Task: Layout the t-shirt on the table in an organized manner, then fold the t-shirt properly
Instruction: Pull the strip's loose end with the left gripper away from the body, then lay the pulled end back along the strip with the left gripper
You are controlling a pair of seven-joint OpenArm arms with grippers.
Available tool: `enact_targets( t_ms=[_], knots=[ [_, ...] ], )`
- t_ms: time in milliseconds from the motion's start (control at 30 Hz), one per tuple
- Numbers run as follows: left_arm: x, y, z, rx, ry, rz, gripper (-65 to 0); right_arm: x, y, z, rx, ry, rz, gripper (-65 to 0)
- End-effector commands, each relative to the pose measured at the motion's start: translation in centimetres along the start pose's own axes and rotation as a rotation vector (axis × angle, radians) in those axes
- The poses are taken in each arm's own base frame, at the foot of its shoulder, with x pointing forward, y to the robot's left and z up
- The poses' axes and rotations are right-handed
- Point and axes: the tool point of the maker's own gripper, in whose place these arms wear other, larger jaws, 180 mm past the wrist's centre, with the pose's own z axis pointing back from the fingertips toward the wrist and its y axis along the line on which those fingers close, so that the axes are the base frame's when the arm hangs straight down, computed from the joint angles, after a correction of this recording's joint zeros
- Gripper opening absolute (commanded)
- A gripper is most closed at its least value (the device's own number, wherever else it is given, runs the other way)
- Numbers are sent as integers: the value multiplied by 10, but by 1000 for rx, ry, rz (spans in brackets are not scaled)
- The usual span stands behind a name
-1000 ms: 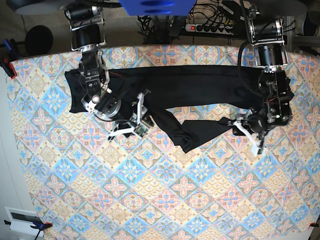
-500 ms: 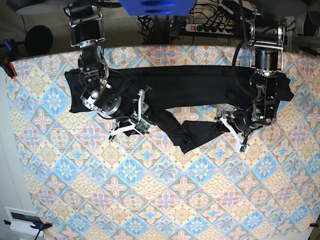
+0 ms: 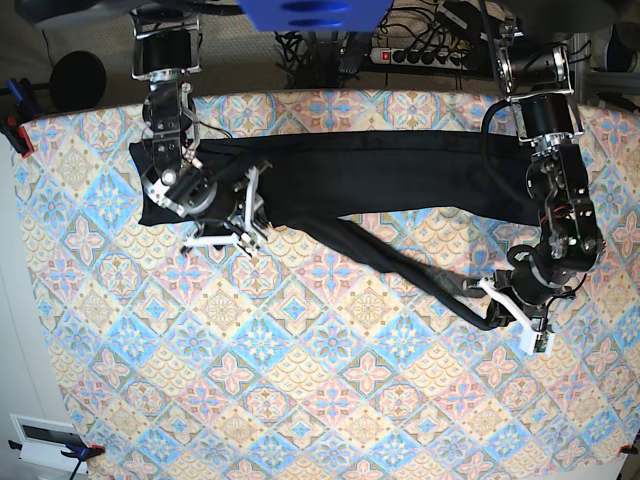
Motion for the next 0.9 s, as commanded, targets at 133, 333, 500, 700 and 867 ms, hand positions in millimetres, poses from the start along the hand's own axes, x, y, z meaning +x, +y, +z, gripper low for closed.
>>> enact_targets(
  t_ms=[133,333,500,700,867],
  knots=[
    [60,-18,48,16,-190,-114,-650,-14,-1,8,-1,18,15,-571],
    [84,-6,79,62,-303,-102,-650,-28,1,8,8,50,7,-614],
    [100,23,112,31,-432,51,-650,-50,9,-2,46,108,-26,-616],
    [103,55,151,23,-481,121,-650,-69,15,-11,76,157,-57,-616],
    [74,71,168,17,-423,154,-650,-83,2,-7,43,179,-109,-616]
  ],
)
